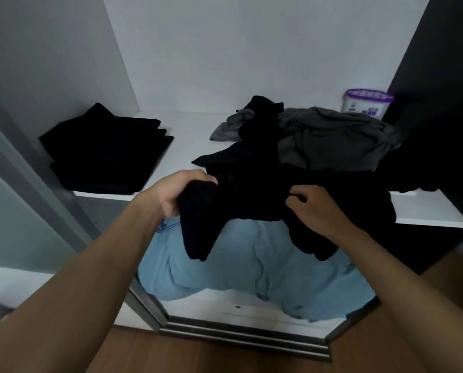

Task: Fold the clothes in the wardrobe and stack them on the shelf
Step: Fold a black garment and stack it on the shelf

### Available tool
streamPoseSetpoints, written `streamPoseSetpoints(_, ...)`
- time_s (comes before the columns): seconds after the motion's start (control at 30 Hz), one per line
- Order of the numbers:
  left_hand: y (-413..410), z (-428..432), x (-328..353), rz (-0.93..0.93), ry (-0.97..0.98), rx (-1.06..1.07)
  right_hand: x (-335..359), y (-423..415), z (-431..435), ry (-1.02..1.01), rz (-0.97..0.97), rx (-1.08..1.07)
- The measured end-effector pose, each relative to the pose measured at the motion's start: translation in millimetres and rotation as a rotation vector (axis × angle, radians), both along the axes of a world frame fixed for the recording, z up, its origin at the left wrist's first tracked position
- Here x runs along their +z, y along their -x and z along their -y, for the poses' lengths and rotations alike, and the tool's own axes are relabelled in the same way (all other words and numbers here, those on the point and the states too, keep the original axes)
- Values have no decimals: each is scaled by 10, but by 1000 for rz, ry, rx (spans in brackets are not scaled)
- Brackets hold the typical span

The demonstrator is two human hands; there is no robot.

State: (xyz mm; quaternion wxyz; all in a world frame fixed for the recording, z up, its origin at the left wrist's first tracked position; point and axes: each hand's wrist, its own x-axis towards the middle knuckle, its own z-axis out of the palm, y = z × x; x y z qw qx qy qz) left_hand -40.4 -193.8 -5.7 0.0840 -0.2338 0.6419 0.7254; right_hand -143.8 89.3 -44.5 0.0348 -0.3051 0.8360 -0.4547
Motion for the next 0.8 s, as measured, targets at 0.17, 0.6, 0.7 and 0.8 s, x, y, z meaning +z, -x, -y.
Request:
streamPoseSetpoints(0.17,-526,274,162,-272,-110,-80,-1,-315,118,-277,323,79)
streamPoseSetpoints(0.6,-1959,636,-61,-507,-333,-319,-671,-1570,1304,234,1215,-14)
streamPoseSetpoints(0.7,-2207,821,-276,-476,-421,-341,-741,-1961,1667,377,1216,-27)
streamPoseSetpoints(0.8,-2451,1092,-647,-307,-347,-255,-671,-2161,1820,563,1105,-118)
